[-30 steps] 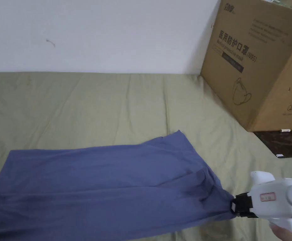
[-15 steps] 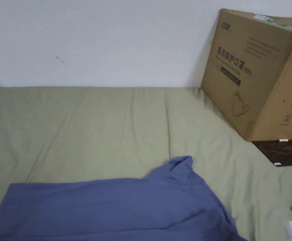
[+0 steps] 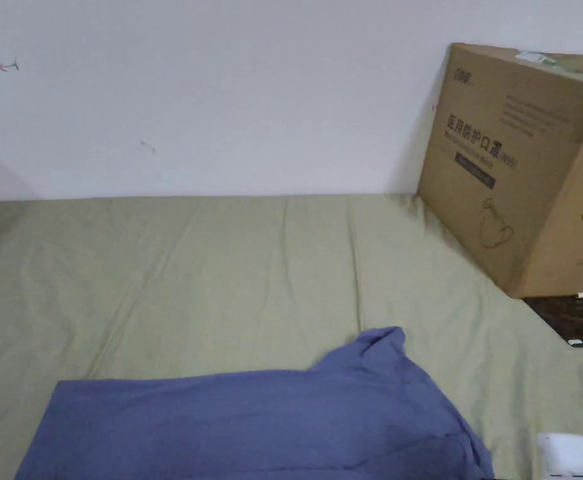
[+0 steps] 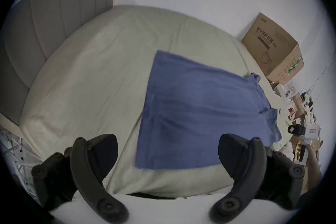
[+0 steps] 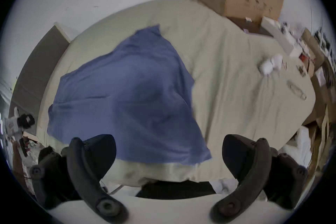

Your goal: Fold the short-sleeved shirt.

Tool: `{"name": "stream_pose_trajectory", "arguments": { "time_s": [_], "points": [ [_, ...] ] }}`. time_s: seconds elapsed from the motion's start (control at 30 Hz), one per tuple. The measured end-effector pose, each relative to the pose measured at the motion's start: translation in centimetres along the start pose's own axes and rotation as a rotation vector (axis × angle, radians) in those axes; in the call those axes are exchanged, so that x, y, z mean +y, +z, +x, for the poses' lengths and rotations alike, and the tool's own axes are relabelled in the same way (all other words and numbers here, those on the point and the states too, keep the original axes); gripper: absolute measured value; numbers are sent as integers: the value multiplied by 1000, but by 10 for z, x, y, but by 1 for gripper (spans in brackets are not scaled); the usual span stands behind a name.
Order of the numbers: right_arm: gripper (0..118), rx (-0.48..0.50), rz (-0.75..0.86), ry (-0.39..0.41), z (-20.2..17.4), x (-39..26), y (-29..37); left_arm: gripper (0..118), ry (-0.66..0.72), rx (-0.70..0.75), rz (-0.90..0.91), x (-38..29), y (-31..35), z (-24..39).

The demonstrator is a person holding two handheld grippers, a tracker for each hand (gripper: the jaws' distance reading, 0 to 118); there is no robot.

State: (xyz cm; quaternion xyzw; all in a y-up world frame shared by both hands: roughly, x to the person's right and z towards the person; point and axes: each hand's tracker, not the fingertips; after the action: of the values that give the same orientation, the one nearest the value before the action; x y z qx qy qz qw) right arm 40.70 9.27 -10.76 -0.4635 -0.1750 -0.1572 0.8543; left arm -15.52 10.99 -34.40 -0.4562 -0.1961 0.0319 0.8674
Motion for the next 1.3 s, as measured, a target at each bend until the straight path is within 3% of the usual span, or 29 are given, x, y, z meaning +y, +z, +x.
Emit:
{"name": "stream_pose_trajectory", "arguments": {
  "time_s": [0.1,0.13,0.2,0.23,0.27,0.3,0.33,0.43,0.57,0.67,0.8,0.87,0.93,0.97,1.0,1.17,1.3],
  "points": [
    [114,-19,110,6,-31,17,3,111,-72,62,42,12,-3,24],
    [105,-15,137,-5,-41,22,2,101,-102,82,57,16,-5,32],
    [63,29,160,-8,-59,31,-1,63,-161,110,88,19,-10,47],
    [47,41,171,-9,-68,36,-5,50,-183,113,98,21,-13,53],
    [47,38,170,-8,-78,41,-11,50,-185,103,97,22,-19,56],
    [2,33,170,-3,-85,43,-15,12,-177,90,95,23,-25,55],
    [0,45,183,8,-90,46,-18,0,-149,53,102,24,-26,55],
    [0,73,170,43,-104,56,-29,0,-55,-43,64,31,-39,53],
    [0,79,155,86,-109,70,-40,0,-115,21,53,66,-64,40],
    [0,82,143,101,-109,75,-45,0,-98,-32,17,109,-94,14],
    [0,83,90,105,-107,74,-63,4,-87,3,-29,153,-146,-12],
    [0,81,68,97,-104,71,-73,38,-102,21,-34,165,-172,-22],
    [0,74,42,84,-100,68,-83,94,-110,19,-77,171,-201,-33],
    [0,74,30,75,-98,67,-87,108,-104,37,-111,170,-212,-35],
    [0,75,17,64,-96,66,-91,114,-100,64,-138,170,-226,-38],
    [0,71,-18,38,-86,61,-103,113,-108,114,-222,162,-274,-48],
    [0,61,-23,24,-78,64,-108,111,-187,111,-217,164,-268,-39]
  ]
}}
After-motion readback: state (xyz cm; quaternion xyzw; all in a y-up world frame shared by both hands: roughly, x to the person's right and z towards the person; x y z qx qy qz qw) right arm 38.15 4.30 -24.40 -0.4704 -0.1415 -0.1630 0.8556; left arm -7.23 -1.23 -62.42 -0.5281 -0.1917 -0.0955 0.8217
